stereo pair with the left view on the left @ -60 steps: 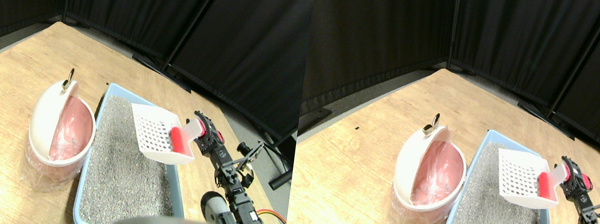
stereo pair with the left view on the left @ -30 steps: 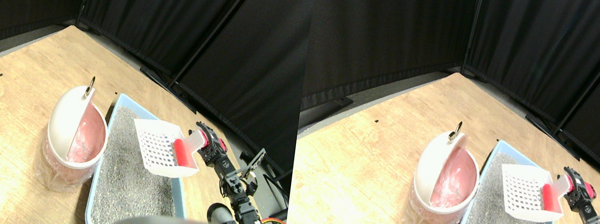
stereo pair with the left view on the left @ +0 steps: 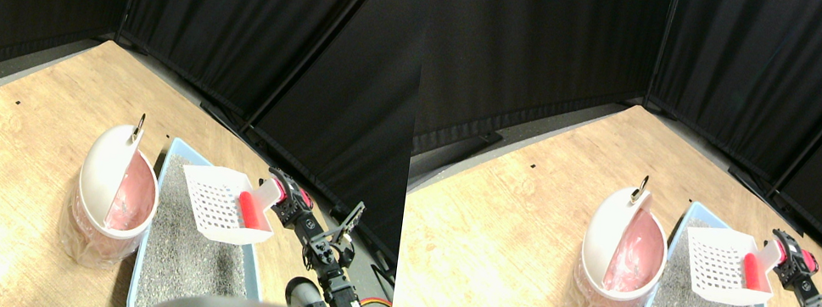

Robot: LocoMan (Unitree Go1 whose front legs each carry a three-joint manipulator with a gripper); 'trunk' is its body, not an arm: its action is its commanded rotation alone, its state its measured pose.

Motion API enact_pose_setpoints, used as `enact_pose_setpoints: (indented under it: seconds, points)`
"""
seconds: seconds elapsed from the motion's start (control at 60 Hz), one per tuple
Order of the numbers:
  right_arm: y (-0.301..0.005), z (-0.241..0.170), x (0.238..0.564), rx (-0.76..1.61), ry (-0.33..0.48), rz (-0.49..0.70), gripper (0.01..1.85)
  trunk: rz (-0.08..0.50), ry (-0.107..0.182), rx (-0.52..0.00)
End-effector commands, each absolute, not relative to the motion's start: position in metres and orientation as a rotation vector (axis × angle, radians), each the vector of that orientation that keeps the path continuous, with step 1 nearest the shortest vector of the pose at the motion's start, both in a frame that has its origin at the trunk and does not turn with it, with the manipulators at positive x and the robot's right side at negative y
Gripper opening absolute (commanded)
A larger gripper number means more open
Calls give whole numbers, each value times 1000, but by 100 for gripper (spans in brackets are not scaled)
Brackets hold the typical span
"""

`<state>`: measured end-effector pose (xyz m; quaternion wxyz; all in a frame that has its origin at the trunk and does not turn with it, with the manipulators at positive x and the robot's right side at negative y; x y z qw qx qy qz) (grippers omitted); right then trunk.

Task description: Scoop (unimanual)

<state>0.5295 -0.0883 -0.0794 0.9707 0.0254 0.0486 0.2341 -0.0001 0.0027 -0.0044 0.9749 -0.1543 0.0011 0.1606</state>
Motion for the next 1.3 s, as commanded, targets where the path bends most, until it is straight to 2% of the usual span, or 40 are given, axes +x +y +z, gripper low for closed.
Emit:
enact_pose_setpoints:
  seconds: [0.017, 0.5, 0.833, 1.067, 1.183, 1.3]
  points:
    - [-83, -69, 531, 45, 70, 482, 5, 342, -7, -303]
    - [-58, -72, 541, -60, 122, 522, 5, 352, -10, -318]
    - [-46, -64, 539, -154, 104, 540, 5, 359, -17, -320]
    - [-38, -58, 536, -246, 229, 508, 5, 367, -20, -324]
    - [-37, -56, 535, -259, 251, 506, 5, 366, -17, -325]
    - [-36, -53, 535, -266, 323, 498, 5, 365, -18, -324]
